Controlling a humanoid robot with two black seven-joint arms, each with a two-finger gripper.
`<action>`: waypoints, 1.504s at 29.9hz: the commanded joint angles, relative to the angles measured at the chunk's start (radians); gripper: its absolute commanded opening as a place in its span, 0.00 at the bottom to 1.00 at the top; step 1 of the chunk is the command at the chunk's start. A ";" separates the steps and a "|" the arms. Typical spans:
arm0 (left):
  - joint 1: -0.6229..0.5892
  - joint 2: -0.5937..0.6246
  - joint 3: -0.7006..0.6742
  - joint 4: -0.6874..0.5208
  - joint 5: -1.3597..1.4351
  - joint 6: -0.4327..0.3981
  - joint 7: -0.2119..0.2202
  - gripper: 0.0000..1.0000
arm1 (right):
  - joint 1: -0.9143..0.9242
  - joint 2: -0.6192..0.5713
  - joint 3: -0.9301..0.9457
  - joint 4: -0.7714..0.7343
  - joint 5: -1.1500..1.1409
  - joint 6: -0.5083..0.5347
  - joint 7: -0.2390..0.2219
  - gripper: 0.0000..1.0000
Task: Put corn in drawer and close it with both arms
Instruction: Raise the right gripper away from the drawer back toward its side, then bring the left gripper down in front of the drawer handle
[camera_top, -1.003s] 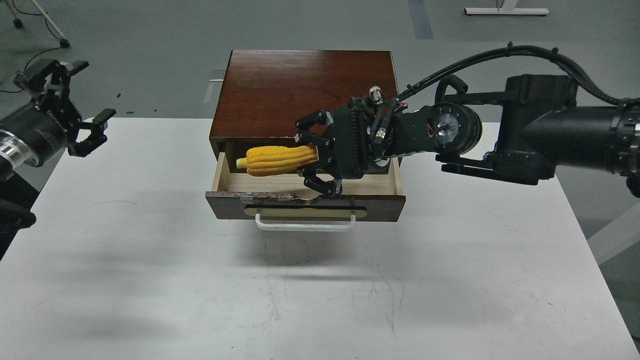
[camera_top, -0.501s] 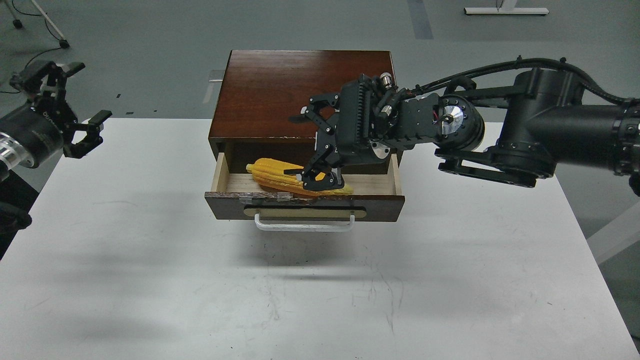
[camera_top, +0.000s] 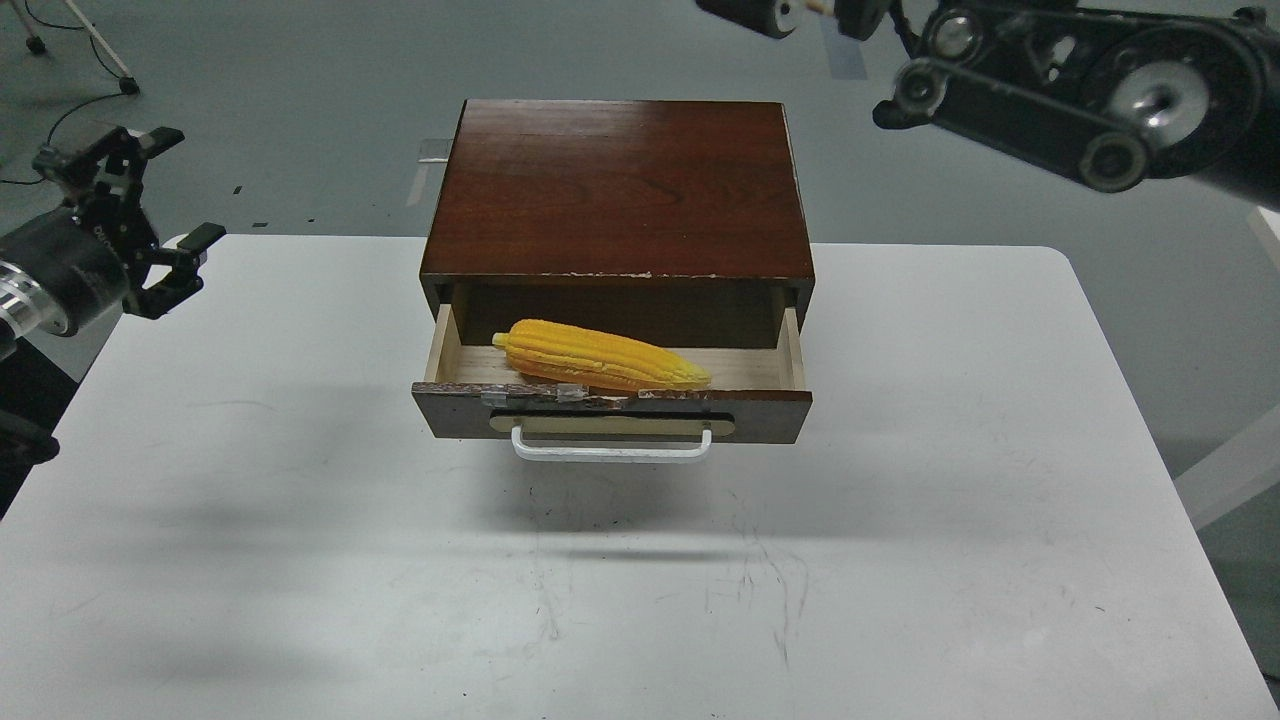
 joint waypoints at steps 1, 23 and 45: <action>-0.004 0.001 -0.008 -0.004 0.144 0.004 -0.049 0.98 | -0.176 -0.047 0.141 -0.122 0.596 0.013 -0.002 1.00; -0.133 0.074 -0.002 -0.446 0.824 0.164 -0.218 0.00 | -0.871 -0.290 0.354 -0.207 0.853 0.278 -0.062 1.00; -0.048 0.039 0.217 -0.730 0.829 -0.111 -0.317 0.00 | -0.877 -0.277 0.423 -0.217 0.851 0.287 0.238 1.00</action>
